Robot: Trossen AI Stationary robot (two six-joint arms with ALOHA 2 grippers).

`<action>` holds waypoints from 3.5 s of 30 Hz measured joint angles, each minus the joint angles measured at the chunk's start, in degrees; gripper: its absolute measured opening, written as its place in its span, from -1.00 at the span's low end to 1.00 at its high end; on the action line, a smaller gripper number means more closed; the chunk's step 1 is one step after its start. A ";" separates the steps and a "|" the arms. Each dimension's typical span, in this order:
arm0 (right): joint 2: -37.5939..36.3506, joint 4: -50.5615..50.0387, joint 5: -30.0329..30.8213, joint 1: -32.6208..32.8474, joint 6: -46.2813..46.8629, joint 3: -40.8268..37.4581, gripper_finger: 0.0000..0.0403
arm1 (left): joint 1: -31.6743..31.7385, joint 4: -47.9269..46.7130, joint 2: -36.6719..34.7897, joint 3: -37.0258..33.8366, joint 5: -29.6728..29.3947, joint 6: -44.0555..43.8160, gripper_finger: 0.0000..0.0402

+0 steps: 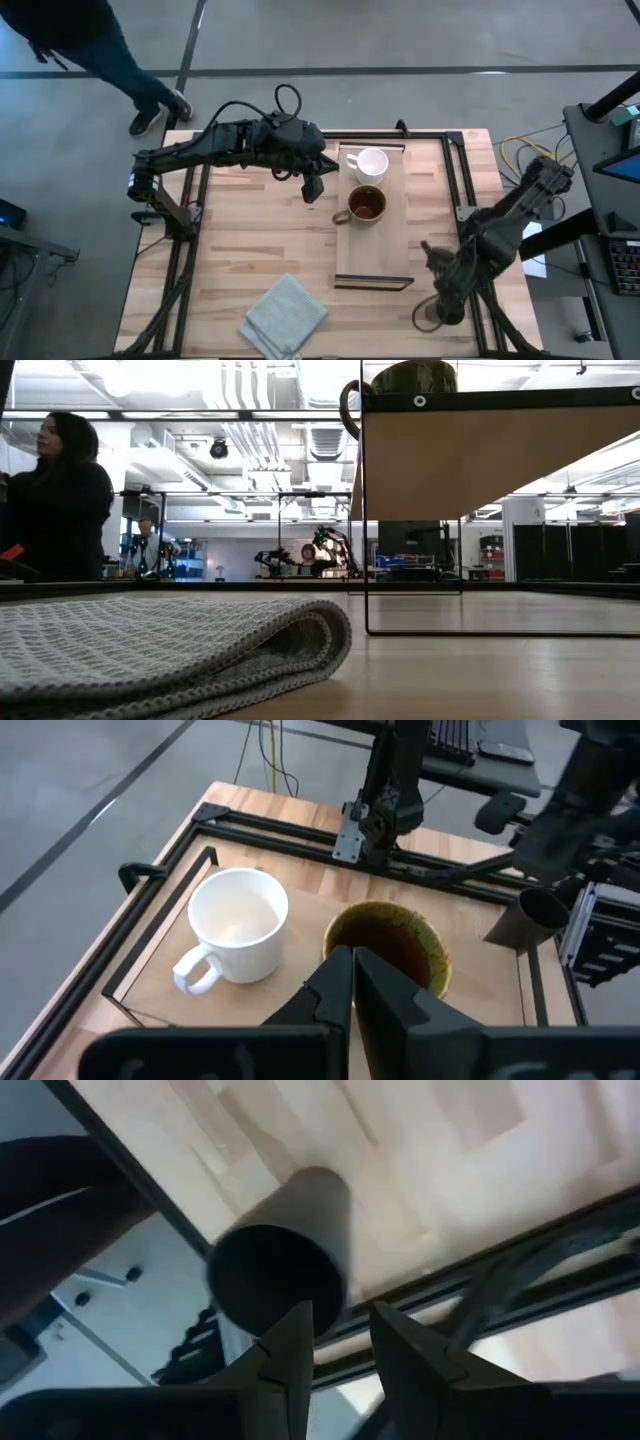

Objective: Stack small to large cups/mugs on shelf
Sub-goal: Put the black cup on the shelf

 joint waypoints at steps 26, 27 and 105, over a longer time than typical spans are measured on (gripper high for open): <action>7.87 0.96 0.45 5.86 8.67 -0.02 -0.61 | 0.00 -1.40 -0.17 -0.02 4.85 3.24 -1.00; 7.87 0.95 0.47 5.84 8.65 -0.03 -0.61 | 0.00 -1.44 -0.17 -0.02 4.85 3.24 -1.00; -0.26 -13.38 39.02 -6.78 -13.87 28.92 -0.96 | -10.56 0.36 6.60 -0.92 4.92 -1.86 -1.00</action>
